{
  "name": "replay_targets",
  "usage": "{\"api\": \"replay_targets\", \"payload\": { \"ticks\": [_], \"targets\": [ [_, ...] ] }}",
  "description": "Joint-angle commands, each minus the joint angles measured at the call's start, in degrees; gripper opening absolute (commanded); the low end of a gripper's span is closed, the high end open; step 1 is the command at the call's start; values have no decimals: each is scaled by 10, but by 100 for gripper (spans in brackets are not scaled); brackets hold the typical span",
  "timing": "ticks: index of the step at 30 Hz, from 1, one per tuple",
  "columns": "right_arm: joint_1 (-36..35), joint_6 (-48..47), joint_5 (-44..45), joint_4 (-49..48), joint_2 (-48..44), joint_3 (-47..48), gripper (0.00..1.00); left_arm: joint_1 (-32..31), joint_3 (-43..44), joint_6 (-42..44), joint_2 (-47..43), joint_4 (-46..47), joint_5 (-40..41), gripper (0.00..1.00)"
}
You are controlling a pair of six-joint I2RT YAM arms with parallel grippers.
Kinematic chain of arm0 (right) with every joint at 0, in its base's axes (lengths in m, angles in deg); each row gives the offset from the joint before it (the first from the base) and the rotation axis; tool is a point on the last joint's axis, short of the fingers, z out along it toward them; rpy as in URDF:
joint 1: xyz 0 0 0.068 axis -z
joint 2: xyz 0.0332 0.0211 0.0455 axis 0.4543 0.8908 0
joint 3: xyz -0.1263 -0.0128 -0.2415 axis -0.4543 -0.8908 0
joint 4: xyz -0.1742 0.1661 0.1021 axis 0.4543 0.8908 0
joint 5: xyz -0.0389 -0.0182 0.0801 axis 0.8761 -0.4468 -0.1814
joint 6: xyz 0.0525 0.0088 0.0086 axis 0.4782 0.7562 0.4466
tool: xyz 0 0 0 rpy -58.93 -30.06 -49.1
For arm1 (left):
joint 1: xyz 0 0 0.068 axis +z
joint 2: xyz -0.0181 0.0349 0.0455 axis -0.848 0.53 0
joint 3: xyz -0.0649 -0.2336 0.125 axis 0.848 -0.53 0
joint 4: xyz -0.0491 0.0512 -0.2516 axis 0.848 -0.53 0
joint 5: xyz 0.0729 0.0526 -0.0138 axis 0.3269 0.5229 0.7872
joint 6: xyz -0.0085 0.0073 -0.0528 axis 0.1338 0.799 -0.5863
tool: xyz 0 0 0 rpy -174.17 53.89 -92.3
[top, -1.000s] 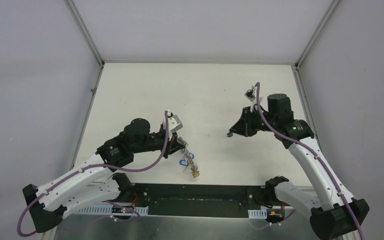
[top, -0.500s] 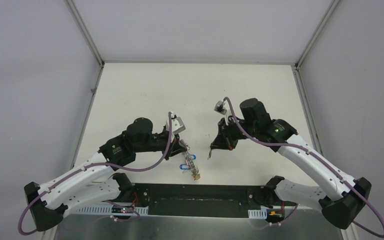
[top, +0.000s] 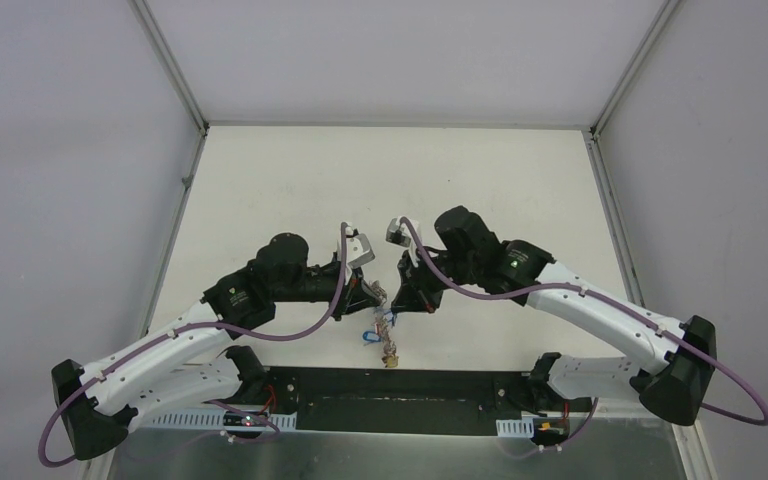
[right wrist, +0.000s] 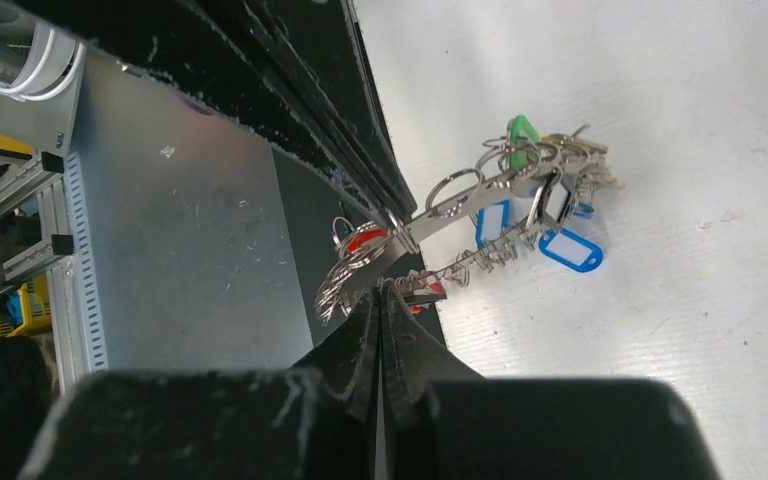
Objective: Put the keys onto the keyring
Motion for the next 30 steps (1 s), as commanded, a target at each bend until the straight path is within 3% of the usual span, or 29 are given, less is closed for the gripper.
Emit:
{"api": "replay_targets", "payload": {
  "ticks": [1, 30],
  "targets": [
    [-14, 0, 25, -53, 0, 29, 0, -4, 11, -14, -7, 69, -24, 0],
    [-25, 20, 75, -81, -25, 24, 0, -6, -4, -20, -14, 74, -22, 0]
  ]
}}
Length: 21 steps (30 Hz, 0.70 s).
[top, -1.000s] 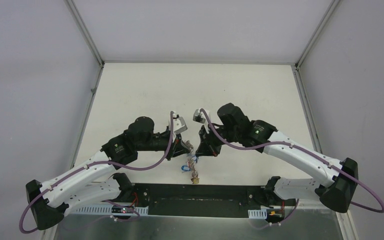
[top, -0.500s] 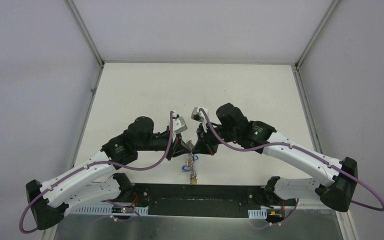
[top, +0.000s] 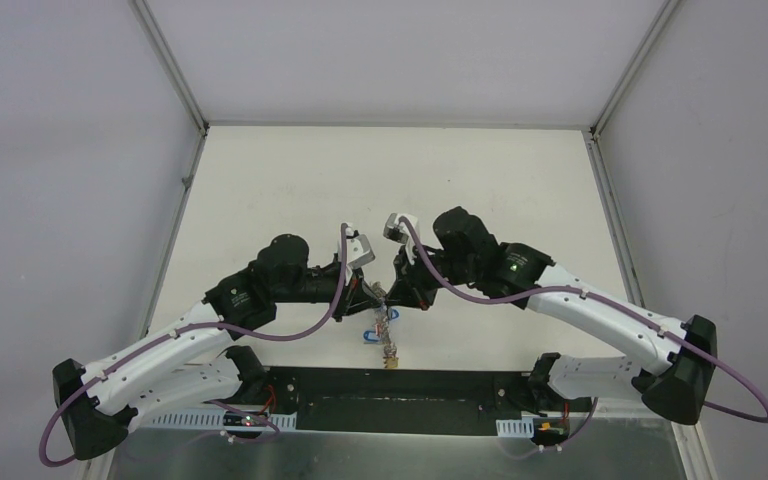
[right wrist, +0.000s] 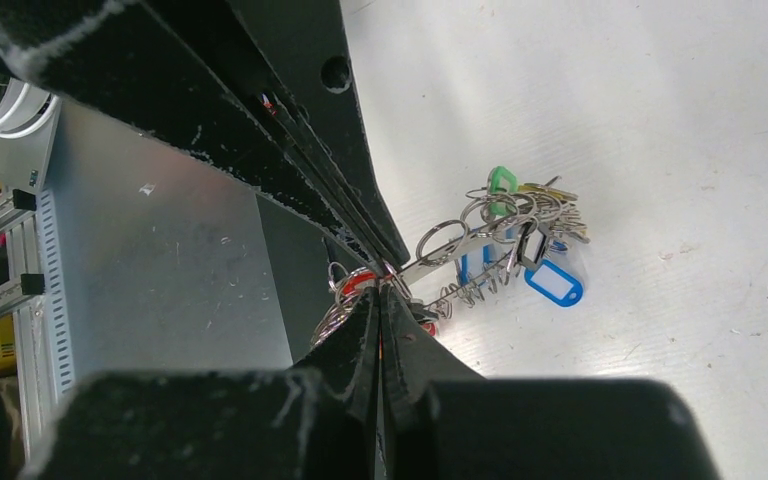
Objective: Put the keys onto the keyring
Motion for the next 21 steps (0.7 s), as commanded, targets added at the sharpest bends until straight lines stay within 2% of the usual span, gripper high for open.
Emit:
{"api": "replay_targets", "payload": {
  "ticks": [1, 13, 21],
  "targets": [
    [-1, 5, 23, -34, -30, 20, 0, -6, 5, -9, -14, 57, -12, 0],
    [-2, 15, 30, -28, 0, 27, 0, -6, 4, -9, -18, 57, -14, 0],
    [-1, 24, 74, -18, -1, 31, 0, -6, 3, -11, -21, 57, -16, 0]
  ]
}}
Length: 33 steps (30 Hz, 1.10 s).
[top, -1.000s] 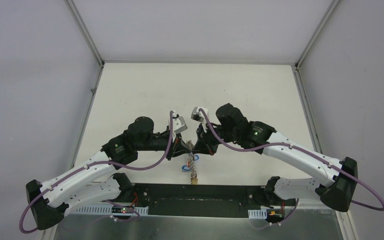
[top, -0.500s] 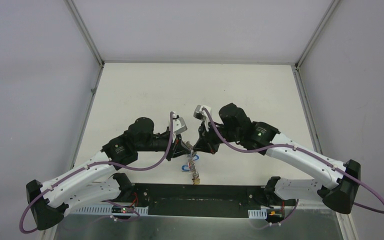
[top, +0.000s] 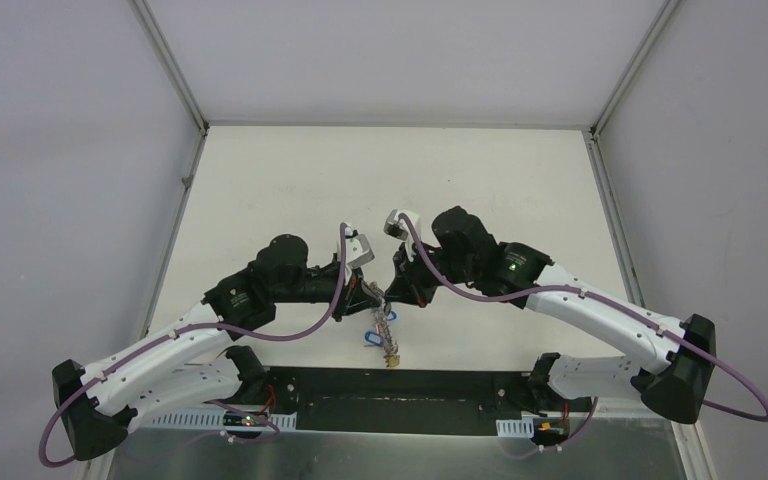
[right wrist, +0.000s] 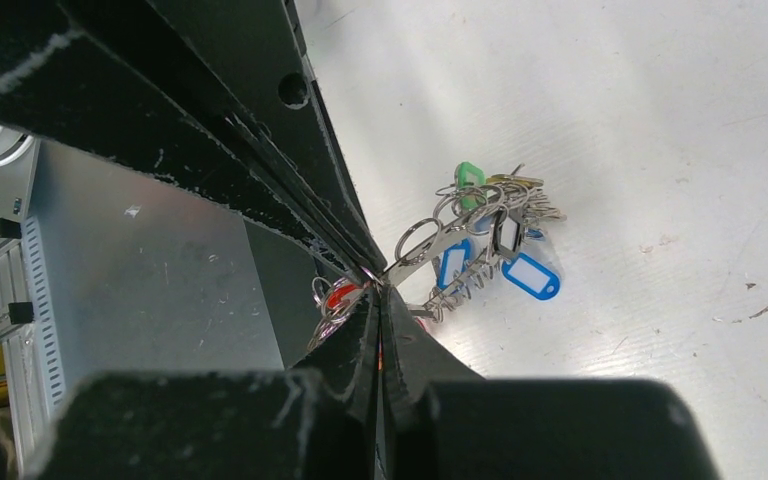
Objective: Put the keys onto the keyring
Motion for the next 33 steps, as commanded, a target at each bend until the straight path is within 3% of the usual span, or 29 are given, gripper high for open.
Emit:
{"api": "replay_targets", "payload": {
  "ticks": [1, 11, 29, 33],
  "targets": [
    [-1, 10, 45, -13, -3, 28, 0, -6, 5, -9, -18, 57, -16, 0],
    [0, 36, 101, 4, -9, 11, 0, -6, 4, -9, -23, 57, -18, 0],
    [0, 41, 94, 1, -9, -20, 0, -6, -2, -7, -39, 56, -10, 0],
    [0, 47, 87, -21, -30, -30, 19, -6, -3, -6, -43, 57, -9, 0]
  ]
}}
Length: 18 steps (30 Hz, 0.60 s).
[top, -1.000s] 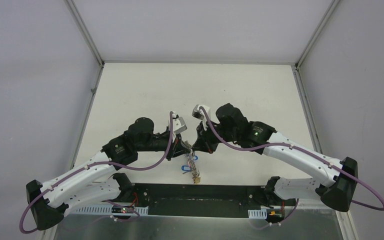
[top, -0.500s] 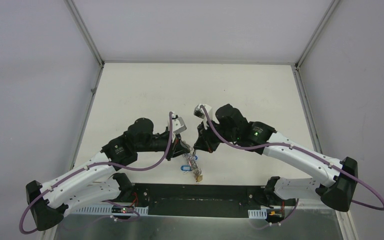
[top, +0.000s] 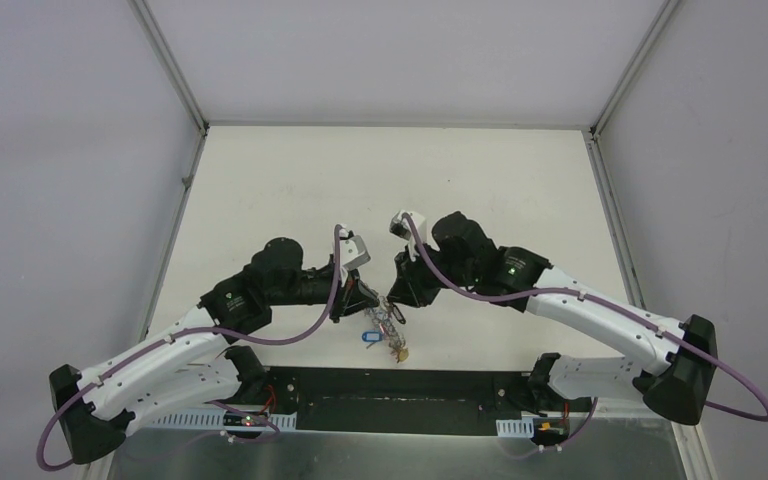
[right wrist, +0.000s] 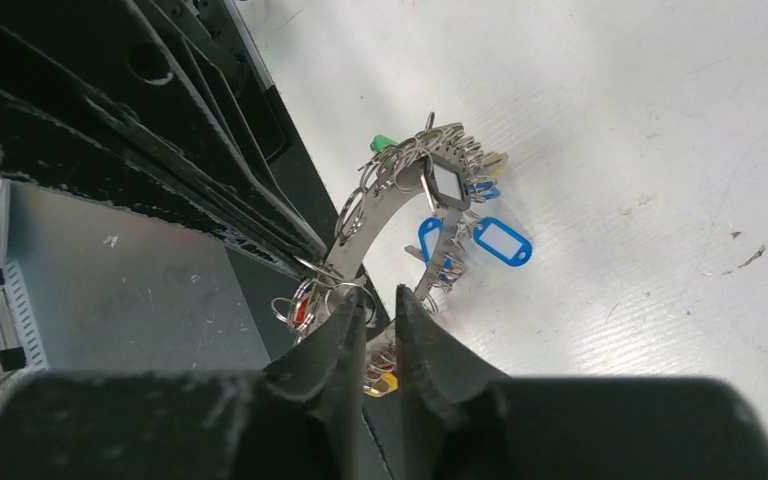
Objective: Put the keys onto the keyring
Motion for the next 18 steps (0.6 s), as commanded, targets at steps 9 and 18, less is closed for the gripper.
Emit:
{"api": "replay_targets", "payload": {
  "ticks": [9, 18],
  "targets": [
    [5, -4, 82, -82, -118, -36, 54, -6, 7, -1, -27, 59, -24, 0],
    [5, -85, 46, -234, -236, -155, 82, -6, 5, 34, -40, 82, -55, 0]
  ]
}}
